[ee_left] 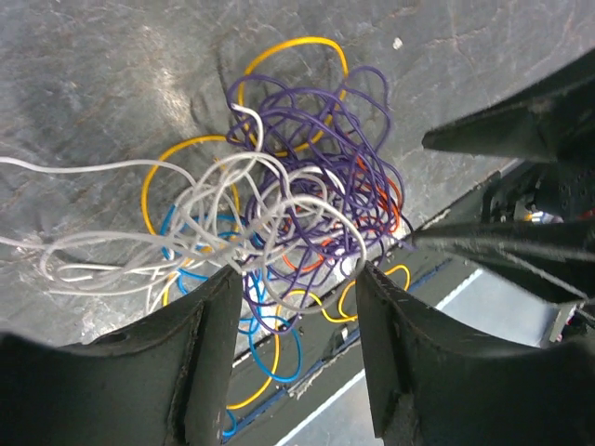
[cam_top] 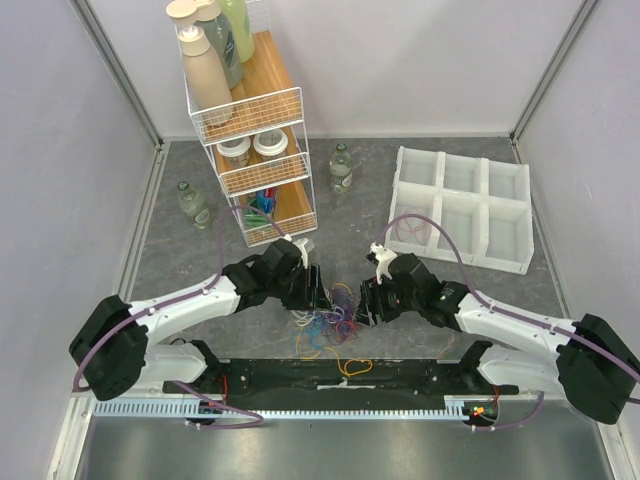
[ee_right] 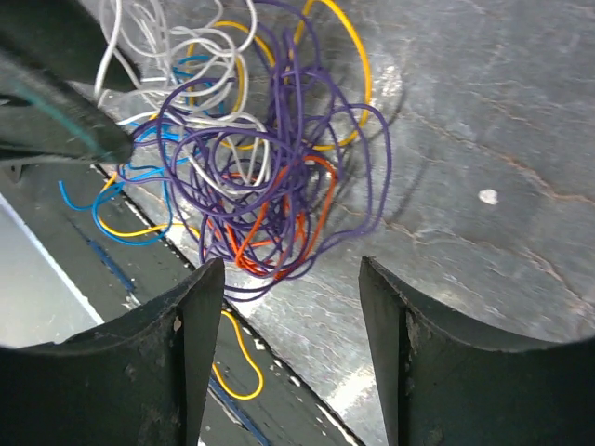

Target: Untangle the cables

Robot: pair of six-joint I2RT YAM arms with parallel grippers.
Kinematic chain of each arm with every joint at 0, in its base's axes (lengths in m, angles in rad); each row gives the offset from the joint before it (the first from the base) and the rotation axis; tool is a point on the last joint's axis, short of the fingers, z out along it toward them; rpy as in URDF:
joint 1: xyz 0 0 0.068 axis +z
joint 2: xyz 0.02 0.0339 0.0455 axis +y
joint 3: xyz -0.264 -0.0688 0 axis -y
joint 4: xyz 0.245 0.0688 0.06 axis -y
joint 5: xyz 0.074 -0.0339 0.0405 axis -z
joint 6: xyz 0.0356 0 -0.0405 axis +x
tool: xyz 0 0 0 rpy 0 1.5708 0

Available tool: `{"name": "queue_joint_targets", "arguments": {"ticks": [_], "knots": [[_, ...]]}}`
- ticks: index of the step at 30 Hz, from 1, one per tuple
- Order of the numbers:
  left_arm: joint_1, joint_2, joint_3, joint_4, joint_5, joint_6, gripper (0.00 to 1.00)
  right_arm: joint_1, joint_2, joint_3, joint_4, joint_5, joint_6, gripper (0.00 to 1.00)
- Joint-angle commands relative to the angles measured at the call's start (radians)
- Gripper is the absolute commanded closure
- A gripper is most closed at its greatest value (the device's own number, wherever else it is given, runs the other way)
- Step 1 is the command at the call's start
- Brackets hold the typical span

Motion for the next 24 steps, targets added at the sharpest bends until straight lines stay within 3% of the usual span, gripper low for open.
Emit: {"name": "queue_joint_targets", "arguments": {"ticks": [1,5,9,14,20,24], "knots": [[0.001,0.023,0.032,0.062,-0.059,0.030,0.44,0.024,-0.001,-0.027,0.196,-0.034,0.073,0.32],[-0.001,0.008,0.020,0.079,-0.090,0.019,0.55,0.037,0.033,-0.017,0.224,-0.005,0.076,0.30],[-0.001,-0.012,0.023,0.072,-0.107,0.025,0.78,0.063,0.081,0.000,0.248,0.006,0.073,0.28],[-0.001,-0.119,0.054,-0.006,-0.143,0.043,0.98,0.093,0.162,0.008,0.259,0.076,0.108,0.40],[0.001,-0.384,0.184,-0.206,-0.200,0.105,0.98,0.096,0.197,-0.006,0.247,0.199,0.171,0.72],[0.001,-0.539,0.345,-0.342,-0.254,0.172,0.98,0.094,0.214,0.014,0.221,0.244,0.176,0.84]]}}
